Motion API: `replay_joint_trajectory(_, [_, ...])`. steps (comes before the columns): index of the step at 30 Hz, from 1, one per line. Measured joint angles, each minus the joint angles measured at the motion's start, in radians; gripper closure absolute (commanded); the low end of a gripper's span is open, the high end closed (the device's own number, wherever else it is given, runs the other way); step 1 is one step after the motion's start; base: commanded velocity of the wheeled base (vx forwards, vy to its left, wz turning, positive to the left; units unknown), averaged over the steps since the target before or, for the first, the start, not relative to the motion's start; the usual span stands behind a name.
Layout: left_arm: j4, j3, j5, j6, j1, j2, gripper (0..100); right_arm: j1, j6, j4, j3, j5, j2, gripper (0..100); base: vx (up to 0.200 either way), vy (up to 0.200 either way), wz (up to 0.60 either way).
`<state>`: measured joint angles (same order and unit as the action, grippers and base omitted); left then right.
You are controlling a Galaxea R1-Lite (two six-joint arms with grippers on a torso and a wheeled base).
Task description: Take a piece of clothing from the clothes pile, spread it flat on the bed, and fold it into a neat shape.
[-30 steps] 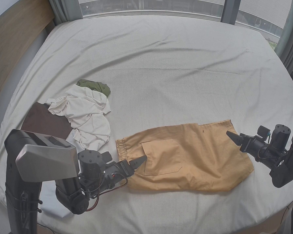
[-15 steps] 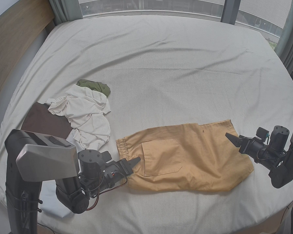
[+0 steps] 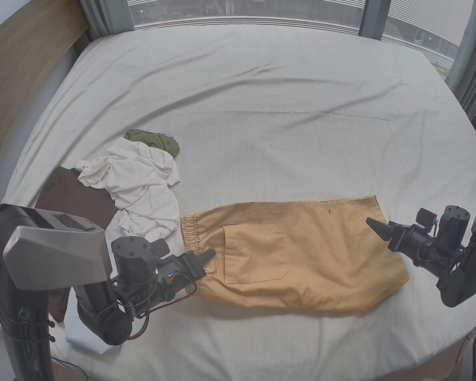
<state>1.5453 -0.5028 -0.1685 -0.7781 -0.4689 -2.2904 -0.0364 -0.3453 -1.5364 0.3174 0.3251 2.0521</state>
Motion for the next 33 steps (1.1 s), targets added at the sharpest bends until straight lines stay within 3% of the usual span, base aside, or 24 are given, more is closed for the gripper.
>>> replay_joint_trajectory(13, [0.002, 0.063, -0.018, 0.099, 0.057, 0.026, 100, 0.002, -0.001, 0.0, -0.002, 0.001, 0.002, 0, 0.0, 0.0, 0.0])
replay_joint_trajectory(22, [0.002, 0.094, -0.094, 0.104, 0.123, 0.053, 100, 0.001, -0.001, 0.0, -0.008, 0.001, 0.007, 0, 0.0, 0.0, 0.0])
replay_joint_trajectory(33, [0.001, 0.126, -0.11, 0.114, 0.136, 0.099, 100, -0.009, -0.001, 0.0, -0.008, 0.001, 0.009, 0, 0.0, 0.0, 0.0])
